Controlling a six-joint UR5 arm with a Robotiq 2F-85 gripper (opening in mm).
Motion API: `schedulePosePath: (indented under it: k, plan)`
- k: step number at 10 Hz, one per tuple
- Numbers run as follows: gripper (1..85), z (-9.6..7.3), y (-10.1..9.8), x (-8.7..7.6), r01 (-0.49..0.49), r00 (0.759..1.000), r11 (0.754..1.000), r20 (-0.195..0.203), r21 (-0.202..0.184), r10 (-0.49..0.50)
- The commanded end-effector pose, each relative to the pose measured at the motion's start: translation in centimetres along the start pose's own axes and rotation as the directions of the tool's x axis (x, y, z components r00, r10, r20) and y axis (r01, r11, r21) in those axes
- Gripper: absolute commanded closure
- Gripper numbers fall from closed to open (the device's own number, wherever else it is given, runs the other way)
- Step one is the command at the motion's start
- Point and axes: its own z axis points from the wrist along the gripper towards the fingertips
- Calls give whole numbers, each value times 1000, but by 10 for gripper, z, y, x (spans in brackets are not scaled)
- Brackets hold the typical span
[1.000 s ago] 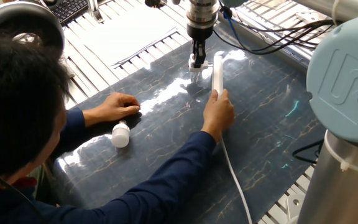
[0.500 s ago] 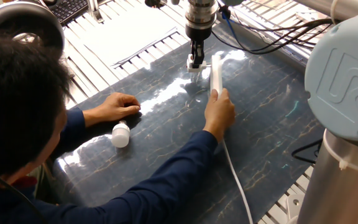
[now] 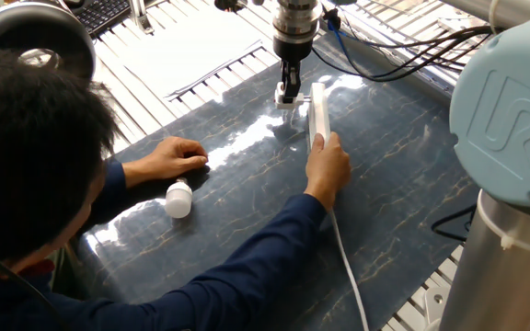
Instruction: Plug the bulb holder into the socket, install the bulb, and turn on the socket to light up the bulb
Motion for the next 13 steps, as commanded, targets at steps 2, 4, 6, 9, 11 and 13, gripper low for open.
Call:
schedulePosePath:
  k: [2, 4, 6, 9, 11, 13]
  plan:
    - [847, -4, 1, -1, -4, 1000, 1000, 5, -11, 4]
    - [847, -8, 0, -3, 5, 1000, 1000, -1, -8, -5]
    - [847, -9, 1, -5, -1, 1000, 1000, 5, -14, 1]
    - [847, -1, 4, -7, -28, 999, 999, 37, -18, 29]
    - [847, 4, 0, -8, -40, 998, 999, 54, -1, 40]
    - [847, 3, -1, -8, -41, 998, 999, 55, 5, 41]
